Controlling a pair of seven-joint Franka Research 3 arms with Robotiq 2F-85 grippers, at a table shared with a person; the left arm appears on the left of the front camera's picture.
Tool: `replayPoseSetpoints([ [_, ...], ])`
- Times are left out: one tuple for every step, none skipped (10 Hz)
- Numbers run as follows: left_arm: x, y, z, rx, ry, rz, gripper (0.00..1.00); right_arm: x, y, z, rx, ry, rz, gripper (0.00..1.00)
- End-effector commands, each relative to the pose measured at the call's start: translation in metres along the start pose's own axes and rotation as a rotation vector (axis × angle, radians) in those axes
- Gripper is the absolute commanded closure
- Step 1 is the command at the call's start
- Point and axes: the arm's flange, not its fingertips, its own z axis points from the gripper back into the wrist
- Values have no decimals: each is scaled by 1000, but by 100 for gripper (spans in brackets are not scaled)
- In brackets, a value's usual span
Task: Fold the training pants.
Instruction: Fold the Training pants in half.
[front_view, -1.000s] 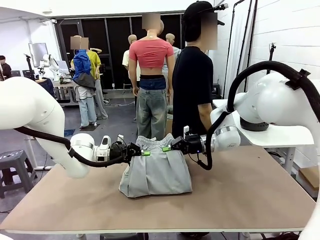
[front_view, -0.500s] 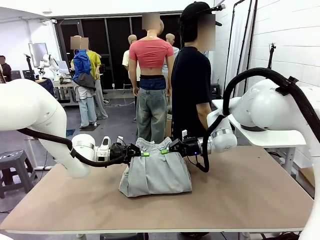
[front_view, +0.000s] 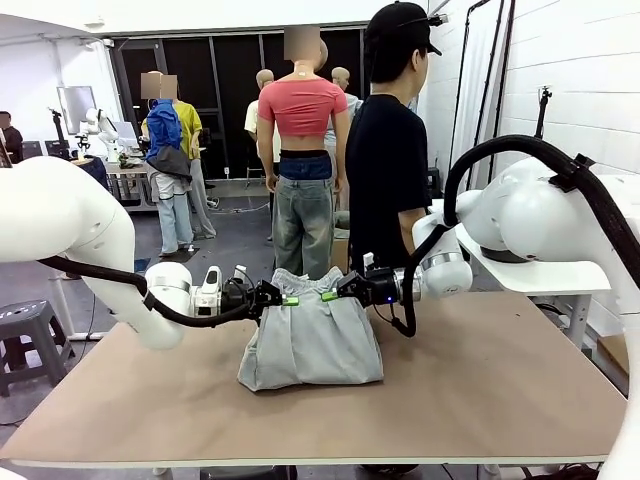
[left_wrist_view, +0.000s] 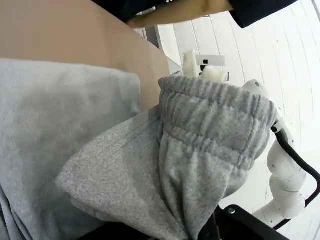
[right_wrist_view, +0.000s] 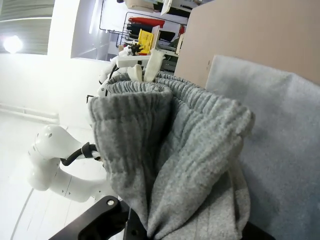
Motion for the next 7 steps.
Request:
replayPoseSetpoints([
  [16,-2,-2,12,-18,-13,100,19,0,5,-15,-29,-5,100],
  [22,-3,-2,19,-22,-14,100,24,2,6,-17,-35,-4,100],
  [29,-3,-1,29,-20,-2,100,30,1,6,-26,-37,-8,100],
  [31,-4,0,57,-28,-7,100,26,6,7,-31,-20,6,100],
  [16,-5,-3,9,-13,-27,100,14,6,4,-6,-17,18,100],
  [16,-5,-3,9,-13,-27,100,14,6,4,-6,-17,18,100],
  [16,-5,-3,9,-13,-27,100,14,6,4,-6,-17,18,100],
])
